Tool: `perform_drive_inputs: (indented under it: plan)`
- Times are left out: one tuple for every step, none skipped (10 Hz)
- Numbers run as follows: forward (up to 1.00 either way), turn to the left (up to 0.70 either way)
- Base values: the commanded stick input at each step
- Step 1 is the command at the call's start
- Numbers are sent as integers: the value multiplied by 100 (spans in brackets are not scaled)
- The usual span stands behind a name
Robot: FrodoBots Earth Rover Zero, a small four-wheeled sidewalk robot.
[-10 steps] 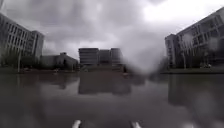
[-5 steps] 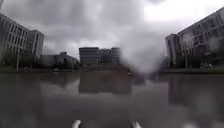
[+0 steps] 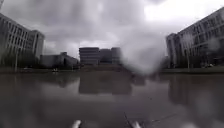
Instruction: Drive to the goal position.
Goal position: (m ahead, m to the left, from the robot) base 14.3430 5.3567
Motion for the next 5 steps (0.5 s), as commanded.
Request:
perform_drive_inputs:
  plan:
    - [70, 0]
    - [70, 0]
    - [70, 0]
    - [70, 0]
    - [70, 0]
